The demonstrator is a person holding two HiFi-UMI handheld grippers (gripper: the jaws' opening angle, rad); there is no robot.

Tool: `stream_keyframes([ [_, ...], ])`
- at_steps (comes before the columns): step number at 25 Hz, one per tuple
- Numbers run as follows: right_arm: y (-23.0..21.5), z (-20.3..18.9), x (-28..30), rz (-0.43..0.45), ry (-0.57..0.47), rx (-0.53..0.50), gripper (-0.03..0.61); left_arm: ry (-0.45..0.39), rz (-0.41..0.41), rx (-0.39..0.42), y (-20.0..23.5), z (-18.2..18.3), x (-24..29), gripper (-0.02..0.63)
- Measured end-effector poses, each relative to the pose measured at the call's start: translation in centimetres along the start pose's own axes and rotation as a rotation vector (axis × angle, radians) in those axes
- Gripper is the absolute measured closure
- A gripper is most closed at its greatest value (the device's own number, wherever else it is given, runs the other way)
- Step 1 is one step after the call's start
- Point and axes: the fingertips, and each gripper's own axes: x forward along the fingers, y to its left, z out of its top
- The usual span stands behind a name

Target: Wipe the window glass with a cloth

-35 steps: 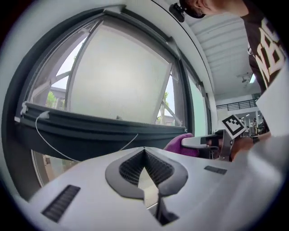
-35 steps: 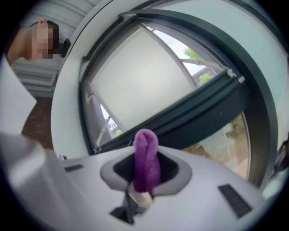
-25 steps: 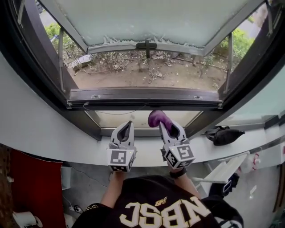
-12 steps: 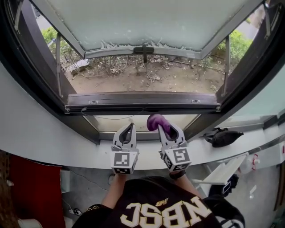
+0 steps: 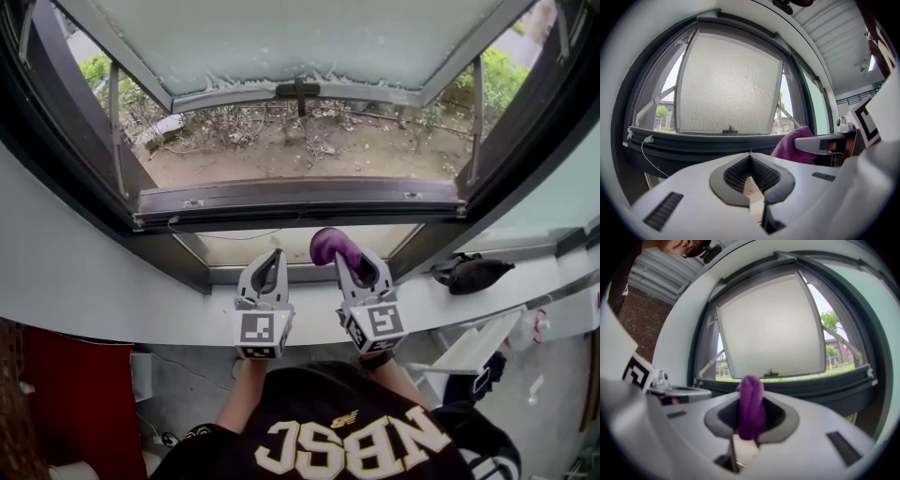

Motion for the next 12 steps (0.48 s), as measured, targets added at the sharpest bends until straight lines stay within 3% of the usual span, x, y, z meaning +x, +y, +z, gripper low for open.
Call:
stream_keyframes([
  [12, 0.7, -0.4, 0.4, 0.014, 0.021, -0.002, 0.491, -0.019, 0.011, -0.024, 0.6, 0.0, -0.8, 0.604],
])
